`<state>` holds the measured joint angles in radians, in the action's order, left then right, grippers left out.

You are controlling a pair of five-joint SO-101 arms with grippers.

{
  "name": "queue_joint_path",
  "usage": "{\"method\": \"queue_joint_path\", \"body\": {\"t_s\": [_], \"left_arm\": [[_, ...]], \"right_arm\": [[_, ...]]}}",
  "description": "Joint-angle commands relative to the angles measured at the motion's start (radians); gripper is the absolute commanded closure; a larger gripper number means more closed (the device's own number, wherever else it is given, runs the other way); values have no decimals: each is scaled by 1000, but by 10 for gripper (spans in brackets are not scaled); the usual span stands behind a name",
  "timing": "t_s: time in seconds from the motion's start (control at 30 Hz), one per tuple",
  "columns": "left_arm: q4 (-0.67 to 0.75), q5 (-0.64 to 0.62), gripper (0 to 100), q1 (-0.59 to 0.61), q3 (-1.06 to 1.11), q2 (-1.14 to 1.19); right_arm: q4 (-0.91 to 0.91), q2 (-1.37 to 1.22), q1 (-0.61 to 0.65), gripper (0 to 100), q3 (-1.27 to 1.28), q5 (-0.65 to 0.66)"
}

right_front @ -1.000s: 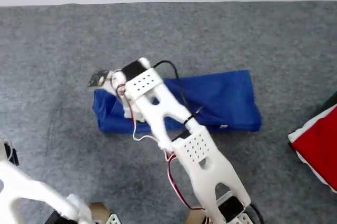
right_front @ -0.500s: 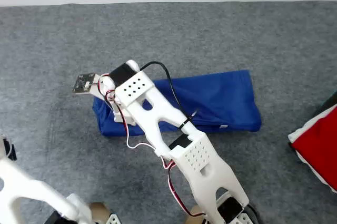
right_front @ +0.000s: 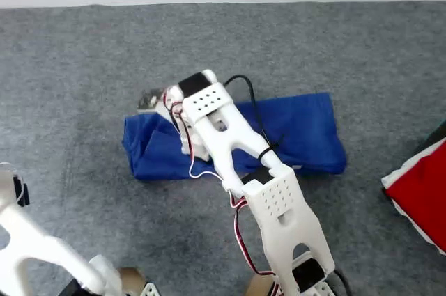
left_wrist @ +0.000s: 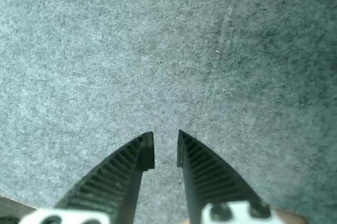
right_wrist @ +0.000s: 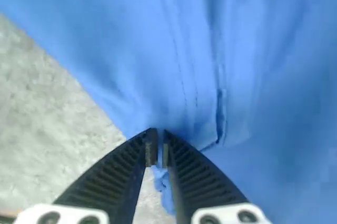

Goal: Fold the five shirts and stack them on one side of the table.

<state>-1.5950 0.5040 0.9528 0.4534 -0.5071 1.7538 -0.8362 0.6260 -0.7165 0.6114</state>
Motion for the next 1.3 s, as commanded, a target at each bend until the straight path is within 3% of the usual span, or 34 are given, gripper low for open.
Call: {"method": "queue_joint_path", "body": {"t_s": [0.0, 0.37, 0.6, 0.73, 1.0, 1.27], "left_arm": [[9, -8, 914, -8, -42, -29], [8, -8, 914, -8, -42, -29], [6, -9, 914, -6, -44, -31], [-2, -38, 914, -6, -44, -31], [-11, -89, 914, -6, -35, -29], [-15, -100, 914, -6, -35, -23]], "right_arm": [[42, 53, -8, 972, 52, -9], [41, 179, -8, 970, 107, -8], [41, 409, -15, 972, 103, -12], [41, 512, -88, 972, 107, -112], [39, 506, -357, 961, 107, -315], [-1, 375, -522, 714, 103, -557]]}}
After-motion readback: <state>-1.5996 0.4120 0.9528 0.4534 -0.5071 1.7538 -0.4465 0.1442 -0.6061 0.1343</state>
